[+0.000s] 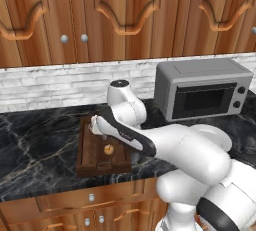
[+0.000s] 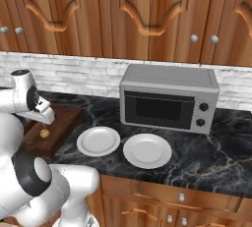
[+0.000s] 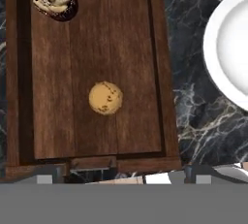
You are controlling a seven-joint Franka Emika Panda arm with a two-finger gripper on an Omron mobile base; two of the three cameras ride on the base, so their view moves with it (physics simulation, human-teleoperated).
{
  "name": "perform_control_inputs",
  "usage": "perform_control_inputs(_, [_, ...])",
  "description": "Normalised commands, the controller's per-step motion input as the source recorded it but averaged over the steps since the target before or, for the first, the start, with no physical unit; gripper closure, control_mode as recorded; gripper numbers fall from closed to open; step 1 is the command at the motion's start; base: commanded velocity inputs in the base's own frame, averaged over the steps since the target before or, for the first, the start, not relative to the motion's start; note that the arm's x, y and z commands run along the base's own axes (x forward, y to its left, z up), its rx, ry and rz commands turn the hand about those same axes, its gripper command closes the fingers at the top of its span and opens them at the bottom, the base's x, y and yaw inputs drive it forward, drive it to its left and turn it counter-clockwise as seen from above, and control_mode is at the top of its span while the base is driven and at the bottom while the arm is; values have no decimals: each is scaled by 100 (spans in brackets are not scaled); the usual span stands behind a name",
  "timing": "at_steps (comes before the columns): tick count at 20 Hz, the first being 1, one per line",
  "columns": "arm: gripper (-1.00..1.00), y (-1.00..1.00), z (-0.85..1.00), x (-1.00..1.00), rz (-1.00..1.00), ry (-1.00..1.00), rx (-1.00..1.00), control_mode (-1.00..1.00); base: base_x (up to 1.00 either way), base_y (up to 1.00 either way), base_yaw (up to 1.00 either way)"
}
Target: Move the dessert items from the plates to the tray.
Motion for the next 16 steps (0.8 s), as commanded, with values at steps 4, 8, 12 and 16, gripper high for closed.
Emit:
perform_control_inputs(4, [-100, 0, 84, -56, 0, -21, 0, -100, 0, 0, 0])
perform_control_inputs(8, [-100, 0, 76, -66, 0, -25, 0, -100, 0, 0, 0])
perform_control_inputs(12, [-100, 0, 51, -65, 0, -22, 0, -100, 0, 0, 0])
perform_control_inputs(16, [-100, 2, 33, -67, 0, -20, 0, -100, 0, 0, 0])
